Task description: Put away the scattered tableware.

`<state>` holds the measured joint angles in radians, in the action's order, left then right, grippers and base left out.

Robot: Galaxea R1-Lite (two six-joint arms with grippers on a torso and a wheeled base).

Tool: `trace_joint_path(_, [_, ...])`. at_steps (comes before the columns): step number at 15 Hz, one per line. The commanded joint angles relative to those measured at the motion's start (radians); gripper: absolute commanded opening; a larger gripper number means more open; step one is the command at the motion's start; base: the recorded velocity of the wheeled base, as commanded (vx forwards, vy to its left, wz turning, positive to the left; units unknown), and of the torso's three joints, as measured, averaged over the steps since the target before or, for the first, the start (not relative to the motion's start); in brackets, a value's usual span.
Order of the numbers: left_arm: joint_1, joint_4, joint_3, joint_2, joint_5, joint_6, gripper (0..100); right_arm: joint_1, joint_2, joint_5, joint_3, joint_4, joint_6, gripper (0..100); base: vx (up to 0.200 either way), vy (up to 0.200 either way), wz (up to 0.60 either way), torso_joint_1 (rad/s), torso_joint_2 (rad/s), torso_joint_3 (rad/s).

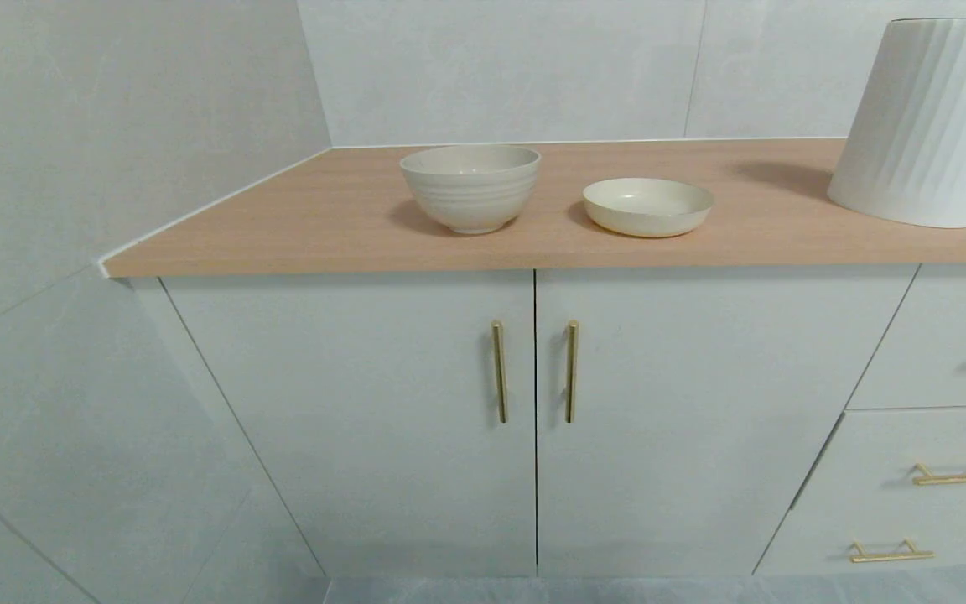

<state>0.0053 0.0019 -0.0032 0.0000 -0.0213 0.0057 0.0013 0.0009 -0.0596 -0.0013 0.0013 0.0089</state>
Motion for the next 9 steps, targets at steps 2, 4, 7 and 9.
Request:
trace_joint_path(2, [0.001,0.001,0.000,0.000,0.000,0.000,100,0.000,0.001,0.003,0.000,-0.001,-0.029,100,0.000,0.000,0.00,0.000,0.00,0.000])
trace_joint_path(4, [0.001,0.000,0.000,0.000,0.000,0.000,100,0.000,0.001,0.012,0.000,-0.001,-0.072,100,0.000,0.000,0.00,0.000,0.00,0.000])
trace_joint_path(7, [0.001,0.001,0.000,0.000,0.000,0.000,100,0.029,0.122,0.118,-0.289,-0.033,0.028,100,0.000,0.000,0.00,0.000,0.00,0.000])
trace_joint_path(9, [0.001,0.000,0.000,0.000,0.000,0.000,100,0.060,0.340,0.205,-0.451,0.022,0.045,100,0.000,0.000,0.00,0.000,0.00,0.000])
